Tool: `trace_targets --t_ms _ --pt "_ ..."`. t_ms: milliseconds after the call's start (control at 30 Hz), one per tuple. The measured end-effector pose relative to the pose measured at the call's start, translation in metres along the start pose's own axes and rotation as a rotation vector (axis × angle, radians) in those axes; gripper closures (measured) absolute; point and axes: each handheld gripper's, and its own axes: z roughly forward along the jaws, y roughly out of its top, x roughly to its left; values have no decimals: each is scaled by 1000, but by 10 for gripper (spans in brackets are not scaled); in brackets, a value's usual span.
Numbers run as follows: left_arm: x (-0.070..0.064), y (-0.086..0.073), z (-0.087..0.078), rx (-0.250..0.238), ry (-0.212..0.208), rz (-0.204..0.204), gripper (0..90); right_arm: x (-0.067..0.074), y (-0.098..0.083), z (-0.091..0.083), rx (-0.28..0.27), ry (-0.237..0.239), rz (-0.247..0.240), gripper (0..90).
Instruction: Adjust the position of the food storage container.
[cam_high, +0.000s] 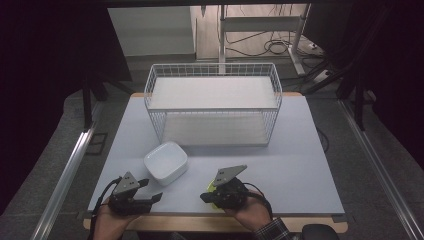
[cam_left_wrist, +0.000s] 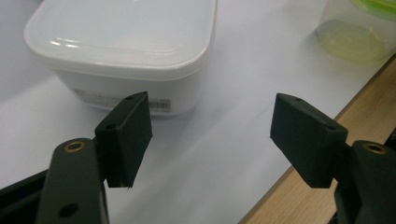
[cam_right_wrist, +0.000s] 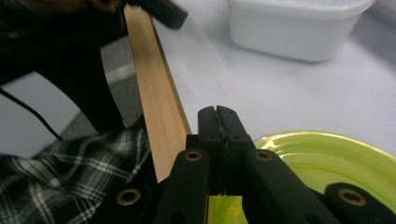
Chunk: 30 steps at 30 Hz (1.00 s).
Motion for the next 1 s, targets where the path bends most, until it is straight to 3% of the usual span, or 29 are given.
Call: trace_targets --t_ms 200,300,500,633,700,1000 --pt "-3 1 3 12 1 18 283 2 -4 8 44 -17 -20 899" --pt "-2 0 4 15 -2 14 281 1 -4 6 59 -64 -47 899" --pt "-2 -1 5 23 -4 15 278 -14 -12 -8 53 -117 -15 899" --pt "-2 -1 7 31 1 20 278 -28 -20 -22 40 -148 32 899" --pt "-3 -1 7 28 2 21 278 -40 -27 -35 36 -189 65 899" --pt "-2 -2 8 36 2 21 277 -60 -47 -66 27 -268 132 898"
